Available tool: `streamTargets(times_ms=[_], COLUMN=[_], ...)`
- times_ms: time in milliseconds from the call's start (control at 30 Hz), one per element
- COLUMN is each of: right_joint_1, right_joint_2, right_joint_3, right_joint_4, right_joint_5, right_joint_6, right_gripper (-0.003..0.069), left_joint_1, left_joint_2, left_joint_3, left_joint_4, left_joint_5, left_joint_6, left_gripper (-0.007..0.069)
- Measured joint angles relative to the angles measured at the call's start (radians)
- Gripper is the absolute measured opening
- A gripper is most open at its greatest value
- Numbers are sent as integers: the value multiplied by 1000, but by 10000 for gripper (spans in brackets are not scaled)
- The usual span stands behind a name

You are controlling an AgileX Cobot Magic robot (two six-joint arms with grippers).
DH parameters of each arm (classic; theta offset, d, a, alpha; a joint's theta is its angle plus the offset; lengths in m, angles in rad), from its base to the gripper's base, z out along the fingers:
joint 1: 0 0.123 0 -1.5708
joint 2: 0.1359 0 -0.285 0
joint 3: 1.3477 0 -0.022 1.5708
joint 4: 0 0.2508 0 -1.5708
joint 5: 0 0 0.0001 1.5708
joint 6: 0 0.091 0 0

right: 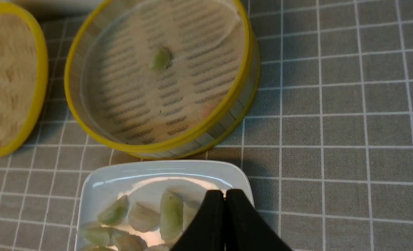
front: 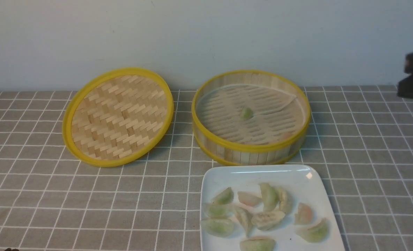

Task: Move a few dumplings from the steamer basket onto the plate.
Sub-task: Use the right arm to grab a dumpling from inside the steamer

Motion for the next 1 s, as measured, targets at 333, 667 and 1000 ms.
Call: streamTargets(times_ms=[333, 667, 1000], right_joint_1=[192, 268, 268], right_joint_2=[581, 926, 1155], right_joint_3=[-619, -969, -1167], right_joint_4=[-127, -155, -159], right_joint_5=[155, 165, 166], right_joint_6=[49, 67, 25], right_gripper=[-9, 26, 302], left_joint_1=[0, 0, 0], left_joint_2=[0, 0, 0], left_joint_3=[0, 0, 0], left_joint_4=[0, 0, 0], left_joint_5=[0, 0, 0], left_joint_6=[0, 0, 0], left_gripper=[-5, -5, -5])
